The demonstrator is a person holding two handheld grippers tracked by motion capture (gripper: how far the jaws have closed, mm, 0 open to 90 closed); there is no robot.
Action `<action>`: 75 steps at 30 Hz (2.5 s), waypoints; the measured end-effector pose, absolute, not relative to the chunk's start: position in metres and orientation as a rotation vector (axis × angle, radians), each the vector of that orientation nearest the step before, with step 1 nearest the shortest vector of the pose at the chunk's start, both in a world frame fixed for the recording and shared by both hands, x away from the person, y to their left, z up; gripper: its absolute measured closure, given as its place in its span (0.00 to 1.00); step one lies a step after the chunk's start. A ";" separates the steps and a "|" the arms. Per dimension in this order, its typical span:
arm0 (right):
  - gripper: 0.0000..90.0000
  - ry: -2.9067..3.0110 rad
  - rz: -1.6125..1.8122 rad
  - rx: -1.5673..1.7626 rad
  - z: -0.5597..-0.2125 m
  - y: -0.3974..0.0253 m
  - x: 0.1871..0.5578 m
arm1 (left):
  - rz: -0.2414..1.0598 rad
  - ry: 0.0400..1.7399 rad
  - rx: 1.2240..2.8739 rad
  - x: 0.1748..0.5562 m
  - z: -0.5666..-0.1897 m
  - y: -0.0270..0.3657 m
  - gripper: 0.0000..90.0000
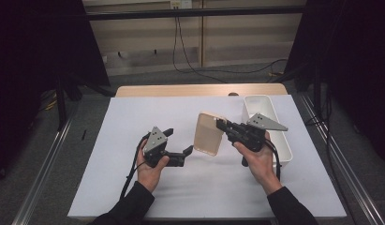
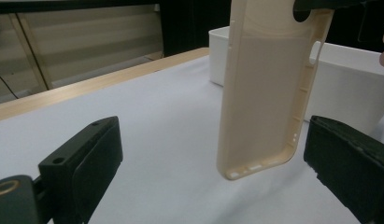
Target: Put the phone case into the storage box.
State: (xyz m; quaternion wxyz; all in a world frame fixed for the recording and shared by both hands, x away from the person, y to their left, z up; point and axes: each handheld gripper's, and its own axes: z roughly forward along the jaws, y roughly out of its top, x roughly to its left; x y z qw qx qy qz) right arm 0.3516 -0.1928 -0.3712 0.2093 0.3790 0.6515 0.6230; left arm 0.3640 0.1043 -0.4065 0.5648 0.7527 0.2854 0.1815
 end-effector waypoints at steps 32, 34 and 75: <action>0.90 1.782 1.726 1.011 -0.355 -0.220 0.338 | 0.479 0.704 1.652 0.334 -0.410 0.165 0.04; 0.90 1.780 1.724 1.011 -0.353 -0.223 0.338 | 0.482 0.704 1.644 0.330 -0.410 0.166 0.04; 0.90 1.700 1.660 0.991 -0.303 -0.293 0.362 | 0.569 0.845 1.621 0.309 -0.422 0.227 0.04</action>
